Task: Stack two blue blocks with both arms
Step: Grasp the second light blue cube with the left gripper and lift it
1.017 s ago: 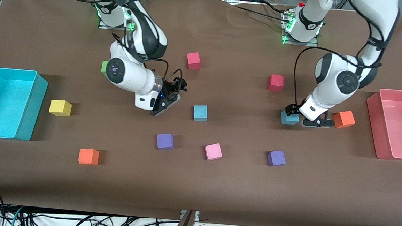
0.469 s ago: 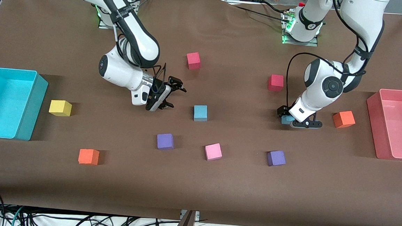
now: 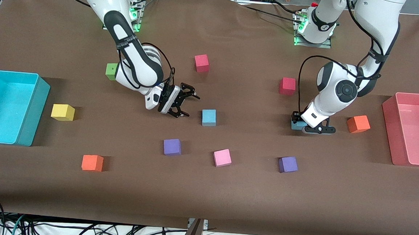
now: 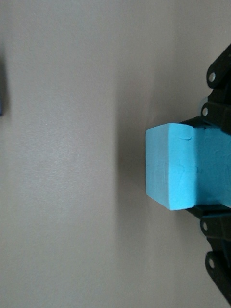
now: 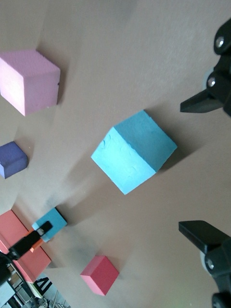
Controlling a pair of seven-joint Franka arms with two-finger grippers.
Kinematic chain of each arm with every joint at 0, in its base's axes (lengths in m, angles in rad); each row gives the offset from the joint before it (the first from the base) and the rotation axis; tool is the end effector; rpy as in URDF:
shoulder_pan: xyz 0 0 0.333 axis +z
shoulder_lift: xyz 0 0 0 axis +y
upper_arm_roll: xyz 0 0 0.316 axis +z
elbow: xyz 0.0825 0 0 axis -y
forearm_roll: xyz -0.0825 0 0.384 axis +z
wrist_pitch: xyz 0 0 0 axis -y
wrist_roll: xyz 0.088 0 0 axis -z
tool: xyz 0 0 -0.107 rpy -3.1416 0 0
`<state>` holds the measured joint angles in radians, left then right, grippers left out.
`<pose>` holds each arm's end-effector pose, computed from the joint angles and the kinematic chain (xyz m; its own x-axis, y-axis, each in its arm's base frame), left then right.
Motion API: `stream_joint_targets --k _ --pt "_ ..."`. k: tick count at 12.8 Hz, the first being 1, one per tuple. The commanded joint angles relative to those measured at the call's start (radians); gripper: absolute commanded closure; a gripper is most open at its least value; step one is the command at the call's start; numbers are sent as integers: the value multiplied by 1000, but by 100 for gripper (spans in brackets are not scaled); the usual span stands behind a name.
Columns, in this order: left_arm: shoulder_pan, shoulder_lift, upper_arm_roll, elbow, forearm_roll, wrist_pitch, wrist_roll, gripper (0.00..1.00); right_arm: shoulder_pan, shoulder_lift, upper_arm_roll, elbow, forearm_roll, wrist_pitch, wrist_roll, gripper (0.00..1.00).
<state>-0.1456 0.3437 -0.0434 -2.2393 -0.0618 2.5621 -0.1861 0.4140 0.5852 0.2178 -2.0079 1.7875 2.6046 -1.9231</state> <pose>0.5338 -0.1016 0.2121 0.9982 0.0509 -0.0306 0.0521 -0.9977 0.0424 0.4821 0.3287 0.1522 0.6059 0.4200 0.6756 0.7847 -0.4553 -0.4207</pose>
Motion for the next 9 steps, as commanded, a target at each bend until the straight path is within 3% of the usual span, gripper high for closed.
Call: stream_joint_targets --k 1,4,9 --pt "-20 -86 -22 84 -32 -176 -21 100 26 51 3 67 55 18 -101 1" --pt "-67 -75 -75 280 -78 -390 -160 100 35 84 0 96 56 20 -175 1" --pt "-244 73 -119 527 -58 -419 -493 100 35 96 -2 106 63 18 -206 1"
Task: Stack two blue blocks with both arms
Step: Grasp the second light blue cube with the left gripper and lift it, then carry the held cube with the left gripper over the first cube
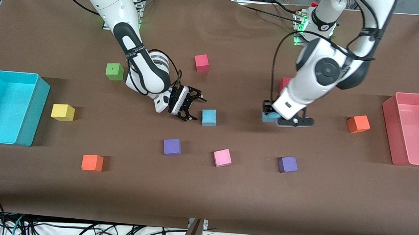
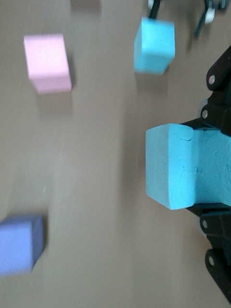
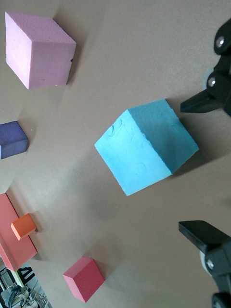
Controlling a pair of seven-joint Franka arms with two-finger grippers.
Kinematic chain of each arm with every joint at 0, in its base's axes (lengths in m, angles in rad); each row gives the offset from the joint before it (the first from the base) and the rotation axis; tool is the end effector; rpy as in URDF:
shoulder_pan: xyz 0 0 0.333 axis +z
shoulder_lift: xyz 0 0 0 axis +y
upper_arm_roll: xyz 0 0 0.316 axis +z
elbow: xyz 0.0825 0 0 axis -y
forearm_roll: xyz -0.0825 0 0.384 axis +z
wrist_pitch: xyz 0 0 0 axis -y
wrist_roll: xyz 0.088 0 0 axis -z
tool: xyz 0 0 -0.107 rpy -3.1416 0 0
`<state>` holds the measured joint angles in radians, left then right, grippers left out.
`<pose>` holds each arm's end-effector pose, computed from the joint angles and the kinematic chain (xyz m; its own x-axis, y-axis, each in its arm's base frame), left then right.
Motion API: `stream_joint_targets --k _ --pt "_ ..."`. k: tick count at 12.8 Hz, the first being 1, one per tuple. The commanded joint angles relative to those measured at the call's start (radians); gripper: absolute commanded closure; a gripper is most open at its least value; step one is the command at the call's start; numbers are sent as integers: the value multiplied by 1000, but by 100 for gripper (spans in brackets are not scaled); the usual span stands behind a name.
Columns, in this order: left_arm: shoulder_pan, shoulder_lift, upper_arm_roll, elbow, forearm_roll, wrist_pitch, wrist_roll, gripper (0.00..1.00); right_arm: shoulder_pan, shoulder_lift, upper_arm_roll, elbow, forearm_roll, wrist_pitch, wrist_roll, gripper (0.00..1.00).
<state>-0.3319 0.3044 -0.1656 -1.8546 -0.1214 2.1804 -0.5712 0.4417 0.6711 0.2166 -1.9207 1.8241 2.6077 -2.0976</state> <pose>0.5535 -0.2987 0.3631 0.9873 0.1449 -0.0656 0.1527 -0.9789 0.1361 0.4885 0.3509 0.1313 0.4834 0.4671 0.7403 0.8654 -0.3824 -0.3238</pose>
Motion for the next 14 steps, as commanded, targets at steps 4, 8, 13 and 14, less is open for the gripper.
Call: stream_joint_targets --k 4,8,13,14 --pt "-218 294 6 352 22 -50 -327 100 9 13 0 19 26 15 -32 1" --pt "-291 401 14 463 103 -48 -461 100 9 15 0 20 26 15 -32 1" --pt "-318 462 24 508 105 -31 -492 100 9 16 0 22 26 14 -32 1" --pt "-325 467 34 508 105 -25 -492 100 9 16 -2 22 26 14 -32 1"
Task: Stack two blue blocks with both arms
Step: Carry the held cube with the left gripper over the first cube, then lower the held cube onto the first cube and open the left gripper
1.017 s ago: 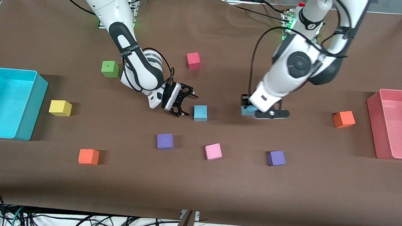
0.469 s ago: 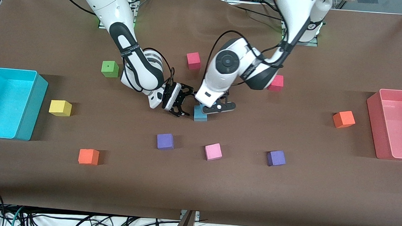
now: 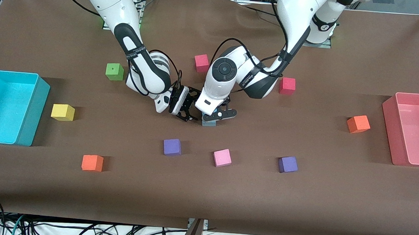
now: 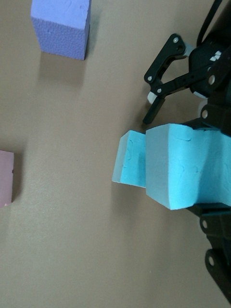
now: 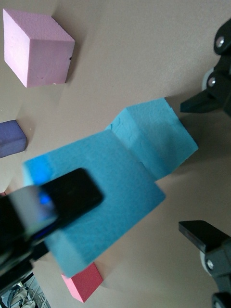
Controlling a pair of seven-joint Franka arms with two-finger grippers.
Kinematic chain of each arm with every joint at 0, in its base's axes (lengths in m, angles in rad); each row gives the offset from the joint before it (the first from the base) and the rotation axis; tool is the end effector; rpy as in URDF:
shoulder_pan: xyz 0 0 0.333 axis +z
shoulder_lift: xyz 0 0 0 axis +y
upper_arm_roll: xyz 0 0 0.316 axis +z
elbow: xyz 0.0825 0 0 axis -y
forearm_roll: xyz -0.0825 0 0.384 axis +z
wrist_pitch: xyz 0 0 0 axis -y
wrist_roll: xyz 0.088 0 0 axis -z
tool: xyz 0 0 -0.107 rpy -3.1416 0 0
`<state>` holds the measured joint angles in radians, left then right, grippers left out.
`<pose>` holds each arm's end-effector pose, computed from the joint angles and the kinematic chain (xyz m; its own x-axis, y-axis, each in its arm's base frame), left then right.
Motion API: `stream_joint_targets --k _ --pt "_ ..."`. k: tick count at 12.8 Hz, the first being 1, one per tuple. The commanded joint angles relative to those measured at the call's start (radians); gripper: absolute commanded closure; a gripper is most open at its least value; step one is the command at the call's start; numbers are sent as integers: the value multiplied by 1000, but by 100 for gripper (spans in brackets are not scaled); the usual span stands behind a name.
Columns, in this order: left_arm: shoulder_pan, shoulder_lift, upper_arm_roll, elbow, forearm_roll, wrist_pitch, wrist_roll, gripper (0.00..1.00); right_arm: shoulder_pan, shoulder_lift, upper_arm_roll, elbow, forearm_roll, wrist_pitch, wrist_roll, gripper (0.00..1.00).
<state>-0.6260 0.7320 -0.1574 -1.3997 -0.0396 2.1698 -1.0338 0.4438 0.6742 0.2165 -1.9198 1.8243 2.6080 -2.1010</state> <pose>0.5355 -0.5021 0.2799 0.9481 0.3027 -0.0976 0.3123 -0.9440 0.1062 0.4875 0.3518 0.1298 0.4813 0.4700 0.7400 0.8670 -0.3798 -0.3227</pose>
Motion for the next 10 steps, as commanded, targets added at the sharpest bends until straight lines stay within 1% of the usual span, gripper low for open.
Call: stream_joint_targets --k 1,10 --pt "-32 41 29 51 23 -13 -28 100 7 13 -2 21 26 14 -28 1" --pt "-37 49 38 71 23 -15 -26 100 7 10 -2 19 27 14 -24 1"
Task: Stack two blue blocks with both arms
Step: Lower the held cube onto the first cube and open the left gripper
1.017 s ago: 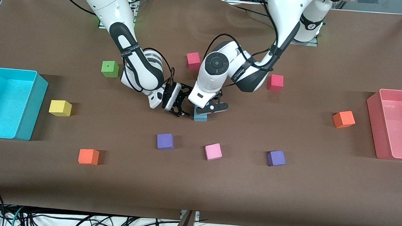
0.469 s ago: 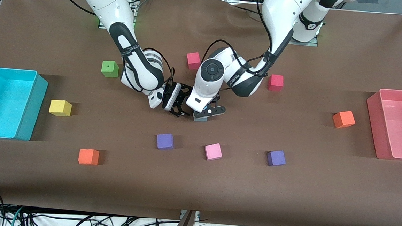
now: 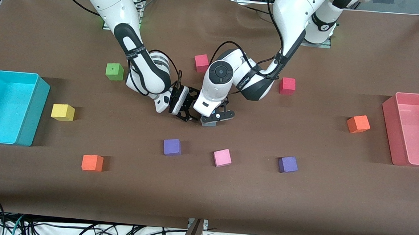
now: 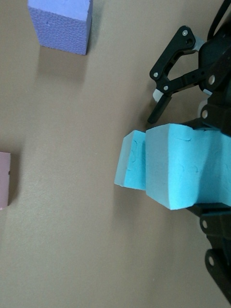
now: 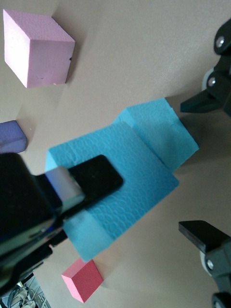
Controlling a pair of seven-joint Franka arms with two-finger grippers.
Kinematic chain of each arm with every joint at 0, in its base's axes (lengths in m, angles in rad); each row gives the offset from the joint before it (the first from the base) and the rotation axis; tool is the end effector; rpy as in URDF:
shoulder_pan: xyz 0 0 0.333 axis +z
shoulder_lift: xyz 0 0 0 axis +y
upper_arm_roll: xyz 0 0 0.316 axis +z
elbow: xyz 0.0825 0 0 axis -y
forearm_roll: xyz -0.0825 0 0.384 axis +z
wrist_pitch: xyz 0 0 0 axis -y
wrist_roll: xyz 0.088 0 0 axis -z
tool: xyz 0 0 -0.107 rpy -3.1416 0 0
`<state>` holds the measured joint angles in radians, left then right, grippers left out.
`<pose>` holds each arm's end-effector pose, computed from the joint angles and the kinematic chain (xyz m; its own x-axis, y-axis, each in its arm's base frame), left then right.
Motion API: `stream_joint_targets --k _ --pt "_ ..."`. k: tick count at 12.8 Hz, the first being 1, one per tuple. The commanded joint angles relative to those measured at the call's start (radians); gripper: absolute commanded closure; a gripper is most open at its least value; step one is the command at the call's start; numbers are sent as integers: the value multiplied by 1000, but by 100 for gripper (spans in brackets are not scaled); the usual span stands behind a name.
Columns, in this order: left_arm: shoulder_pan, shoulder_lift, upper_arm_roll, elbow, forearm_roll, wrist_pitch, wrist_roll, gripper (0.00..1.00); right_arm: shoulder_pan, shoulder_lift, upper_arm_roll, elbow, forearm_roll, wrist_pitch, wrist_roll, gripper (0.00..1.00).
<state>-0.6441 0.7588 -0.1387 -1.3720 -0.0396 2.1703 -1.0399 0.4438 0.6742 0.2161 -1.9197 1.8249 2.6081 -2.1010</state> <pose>0.5382 -0.5064 0.2720 0.9473 0.3076 -0.0898 0.3160 -0.9434 0.1010 0.4877 0.3516 0.1298 0.4817 0.4696 0.7399 0.8666 -0.3806 -0.3227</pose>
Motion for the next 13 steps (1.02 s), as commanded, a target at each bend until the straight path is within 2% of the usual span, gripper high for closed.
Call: stream_joint_targets --k 1,3,4,5,6,7,8,11,13 --pt "-19 24 19 44 23 -14 -20 100 7 10 -1 19 27 14 -24 1" --pt "-19 33 21 45 23 -14 -20 100 7 10 -1 19 27 14 -25 1" --pt "-19 42 22 47 23 -14 -20 89 7 10 -1 19 27 12 -25 1" --pt "-20 45 27 48 21 -10 -22 53 7 10 -1 19 27 13 -25 1" --pt "-20 50 27 47 21 2 -23 34 7 10 -1 19 27 14 -25 1" --pt "-20 50 27 47 21 5 -25 20 7 10 -1 19 27 12 -24 1" --pt "-20 50 28 47 21 5 -23 0 7 10 -1 19 25 12 -24 1" --pt "-19 22 37 47 24 -9 -16 0 6 2 -1 14 25 13 -19 1" --pt "7 -42 44 41 26 -77 -9 0 6 -18 -1 -2 27 15 -5 1"
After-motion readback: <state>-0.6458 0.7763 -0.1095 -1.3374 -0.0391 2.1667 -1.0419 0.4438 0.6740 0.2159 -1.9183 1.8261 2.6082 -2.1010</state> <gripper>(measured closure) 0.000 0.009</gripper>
